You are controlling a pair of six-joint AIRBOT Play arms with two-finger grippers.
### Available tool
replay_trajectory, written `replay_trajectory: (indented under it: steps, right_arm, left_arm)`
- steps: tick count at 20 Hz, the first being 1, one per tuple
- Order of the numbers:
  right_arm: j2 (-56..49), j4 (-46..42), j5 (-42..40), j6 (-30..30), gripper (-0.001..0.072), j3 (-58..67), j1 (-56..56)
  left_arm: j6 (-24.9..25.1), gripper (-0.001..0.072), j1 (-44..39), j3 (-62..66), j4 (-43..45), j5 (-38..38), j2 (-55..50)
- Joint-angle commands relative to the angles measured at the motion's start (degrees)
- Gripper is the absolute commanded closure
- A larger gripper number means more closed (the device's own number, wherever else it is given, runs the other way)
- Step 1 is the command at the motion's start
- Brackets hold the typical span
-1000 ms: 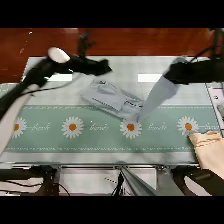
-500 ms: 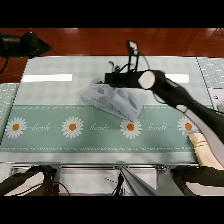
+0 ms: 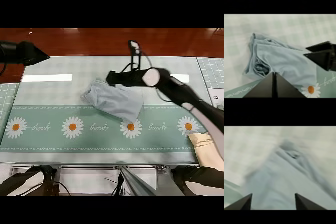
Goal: Fold the shirts.
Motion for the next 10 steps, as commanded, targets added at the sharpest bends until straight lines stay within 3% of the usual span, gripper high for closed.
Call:
replay_trajectory:
  steps: [1,2,4,5,6,8,10]
  right_arm:
    - [7.4,-29.7,33.0,-0.7,0.0279,-0.2,-9.9]
    - [8.6,-34.5,38.3,-1.1,0.0303,-1.8,-13.2]
    - [11.2,-25.5,39.0,-3.7,0.0247,-9.0,-20.9]
    - [12.0,-15.8,36.3,-3.7,0.0153,-13.2,-24.4]
    - [12.2,-4.9,32.1,-4.6,0.0118,-17.2,-26.8]
    - [12.2,12.8,21.3,-8.9,0.0118,-23.8,-27.2]
    - [11.8,23.1,10.3,-10.2,0.0119,-28.8,-24.5]
  left_arm:
    - [0.2,0.0676,0.1,0.0,4.1,-0.6,0.1]
    - [0.2,0.0673,0.1,0.0,5.6,-0.9,0.1]
    - [0.2,0.0624,0.1,0.0,7.7,-2.1,0.1]
    - [0.2,0.058,0.1,-0.1,8.1,-2.8,0.1]
    - [0.1,0.0564,0.1,-0.2,8.1,-3.3,0.1]
    - [-0.5,0.0564,0.0,-0.2,8.0,-3.9,0.0]
    - [-1.4,0.0564,0.0,-0.2,8.0,-3.9,0.0]
